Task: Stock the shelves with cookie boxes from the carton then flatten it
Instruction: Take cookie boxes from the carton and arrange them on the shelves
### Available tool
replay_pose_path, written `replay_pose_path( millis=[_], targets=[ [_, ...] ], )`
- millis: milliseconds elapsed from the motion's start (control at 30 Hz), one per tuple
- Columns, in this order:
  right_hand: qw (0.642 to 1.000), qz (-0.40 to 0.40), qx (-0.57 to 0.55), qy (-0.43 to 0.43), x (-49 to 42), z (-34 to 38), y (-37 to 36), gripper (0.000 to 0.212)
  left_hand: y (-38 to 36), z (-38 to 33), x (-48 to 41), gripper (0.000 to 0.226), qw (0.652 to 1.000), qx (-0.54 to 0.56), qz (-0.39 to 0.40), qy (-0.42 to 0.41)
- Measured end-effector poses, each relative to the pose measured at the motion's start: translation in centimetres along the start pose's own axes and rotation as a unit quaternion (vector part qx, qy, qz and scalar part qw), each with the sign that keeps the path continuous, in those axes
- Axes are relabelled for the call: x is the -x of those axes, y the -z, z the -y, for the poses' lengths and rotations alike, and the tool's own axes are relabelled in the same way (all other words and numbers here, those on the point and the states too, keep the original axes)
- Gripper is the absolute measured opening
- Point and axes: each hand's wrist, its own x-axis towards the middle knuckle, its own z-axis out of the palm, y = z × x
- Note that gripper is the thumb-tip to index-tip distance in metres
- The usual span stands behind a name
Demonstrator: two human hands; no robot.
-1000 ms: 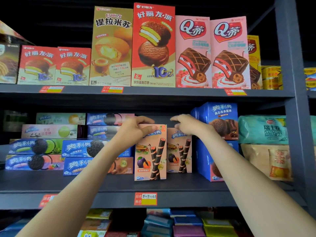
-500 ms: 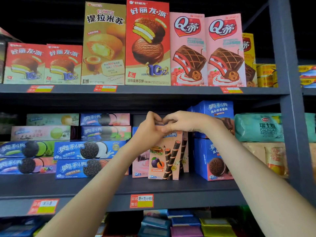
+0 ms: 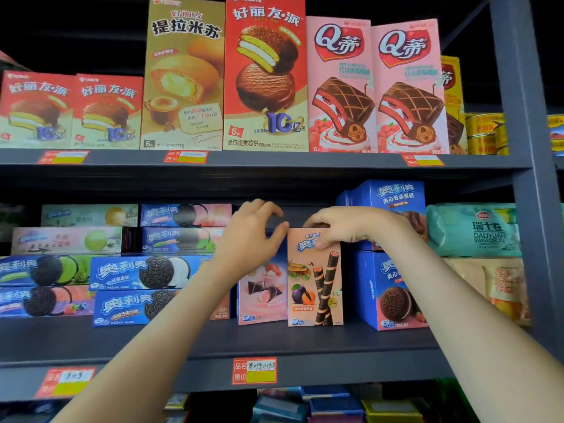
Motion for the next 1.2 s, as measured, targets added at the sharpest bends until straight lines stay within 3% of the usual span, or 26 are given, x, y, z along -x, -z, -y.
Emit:
replay_pose_path(
  millis=[200, 333, 500, 933, 1200],
  targets=[
    [1.000, -0.005, 0.008, -0.016, -0.6, 0.0, -0.3, 0.061, 0.2, 1.4, -0.6, 0.058, 0.977, -0.133, 0.162, 0.046],
    [0.999, 0.028, -0.027, -0.026, -1.4, 0.3, -0.5, 0.084, 0.9, 1.9, -1.0, 0.053, 0.961, -0.130, 0.236, 0.056],
    [0.999, 0.039, -0.004, -0.011, -1.7, 0.4, -0.1, 0.066, 1.8, 2.9, -1.2, 0.045, 0.960, -0.096, 0.259, 0.054],
    [0.997, 0.066, -0.008, -0.037, -3.0, -0.1, 0.0, 0.062, 2.0, 3.7, -1.8, 0.045, 0.962, 0.013, 0.262, 0.070],
    [0.999, 0.045, -0.021, -0.016, -2.9, -0.7, -0.5, 0.055, 1.4, 3.8, -3.0, 0.047, 0.940, 0.047, 0.325, 0.092]
  ],
)
